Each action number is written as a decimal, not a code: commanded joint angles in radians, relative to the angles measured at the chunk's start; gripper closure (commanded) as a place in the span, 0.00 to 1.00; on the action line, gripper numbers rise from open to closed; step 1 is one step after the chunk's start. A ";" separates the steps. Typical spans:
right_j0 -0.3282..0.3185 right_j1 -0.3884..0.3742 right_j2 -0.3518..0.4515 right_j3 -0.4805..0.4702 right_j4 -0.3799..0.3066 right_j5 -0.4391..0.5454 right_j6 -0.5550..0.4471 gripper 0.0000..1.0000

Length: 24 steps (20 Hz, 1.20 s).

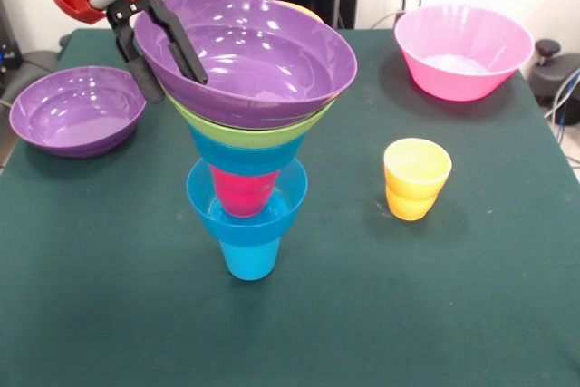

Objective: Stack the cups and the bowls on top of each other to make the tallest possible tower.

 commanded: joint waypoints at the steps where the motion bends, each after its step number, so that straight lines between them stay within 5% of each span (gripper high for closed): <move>1: 0.037 -0.001 -0.053 -0.002 -0.072 0.069 -0.280 0.00; 24: 0.066 -0.005 -0.056 -0.018 -0.051 0.090 -0.245 0.00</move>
